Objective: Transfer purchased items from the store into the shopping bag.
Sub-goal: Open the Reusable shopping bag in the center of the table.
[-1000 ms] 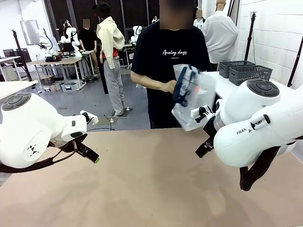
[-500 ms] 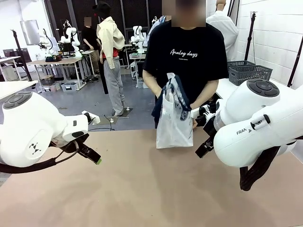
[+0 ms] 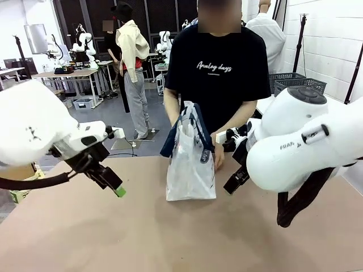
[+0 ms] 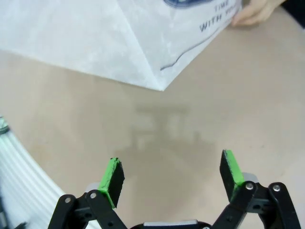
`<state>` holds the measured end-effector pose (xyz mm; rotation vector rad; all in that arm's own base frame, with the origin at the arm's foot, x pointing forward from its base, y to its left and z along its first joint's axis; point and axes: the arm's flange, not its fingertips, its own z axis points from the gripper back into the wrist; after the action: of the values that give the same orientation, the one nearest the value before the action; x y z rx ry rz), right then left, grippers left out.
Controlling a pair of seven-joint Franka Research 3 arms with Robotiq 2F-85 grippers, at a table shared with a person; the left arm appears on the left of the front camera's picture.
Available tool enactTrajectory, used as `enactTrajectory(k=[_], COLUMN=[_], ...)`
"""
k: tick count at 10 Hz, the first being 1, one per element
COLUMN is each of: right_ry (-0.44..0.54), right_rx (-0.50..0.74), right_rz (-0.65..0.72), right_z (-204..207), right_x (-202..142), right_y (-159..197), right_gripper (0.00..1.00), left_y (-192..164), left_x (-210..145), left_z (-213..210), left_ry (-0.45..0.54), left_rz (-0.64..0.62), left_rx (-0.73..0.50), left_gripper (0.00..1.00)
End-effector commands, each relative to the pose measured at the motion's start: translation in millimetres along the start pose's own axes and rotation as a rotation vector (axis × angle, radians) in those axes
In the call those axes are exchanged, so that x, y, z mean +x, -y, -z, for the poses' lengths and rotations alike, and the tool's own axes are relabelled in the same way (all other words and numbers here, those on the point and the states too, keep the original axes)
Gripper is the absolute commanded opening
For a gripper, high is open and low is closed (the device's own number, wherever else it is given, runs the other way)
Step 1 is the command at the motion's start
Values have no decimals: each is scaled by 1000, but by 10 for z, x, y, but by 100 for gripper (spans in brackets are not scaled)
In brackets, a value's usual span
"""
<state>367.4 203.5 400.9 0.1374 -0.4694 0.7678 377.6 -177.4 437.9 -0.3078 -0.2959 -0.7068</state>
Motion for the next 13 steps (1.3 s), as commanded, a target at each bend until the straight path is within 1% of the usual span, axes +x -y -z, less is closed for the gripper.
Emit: enactTrajectory(k=[1,4,5,6,7,8,9,10,11,12,13], right_ry=[-19,-19,0,6,20,46,27,27,27,30,15], right_rx=[64,94,110,121,97,81,97,97,97,81,72], right_rz=[0,58,80,99,110,90,70,70,70,72,202], right_z=[-331,-805,-902,-969,-984,-980,-1087,-1087,-1087,-1074,-1100], right_x=[145,728,914,1126,1293,1352,1131,1131,1131,1288,1425], right_y=[120,114,136,135,110,145,120,120,120,120,69], right_gripper=[100,100,100,100,100,100,100,100,100,100,100], left_y=[-32,100,128,160,181,145,216,216,214,233,305], left_x=[111,473,597,741,846,878,739,739,839,866,994], left_z=[-251,-737,-823,-887,-906,-902,-964,-964,-937,-845,-880], left_ry=[60,130,138,157,168,180,171,171,173,108,93], left_rz=[12,76,63,63,63,85,65,65,64,21,-32], left_rx=[-50,3,3,-27,-42,-40,-1,-1,-9,-48,-79], left_gripper=[100,100,100,100,100,100,100,100,100,100,100])
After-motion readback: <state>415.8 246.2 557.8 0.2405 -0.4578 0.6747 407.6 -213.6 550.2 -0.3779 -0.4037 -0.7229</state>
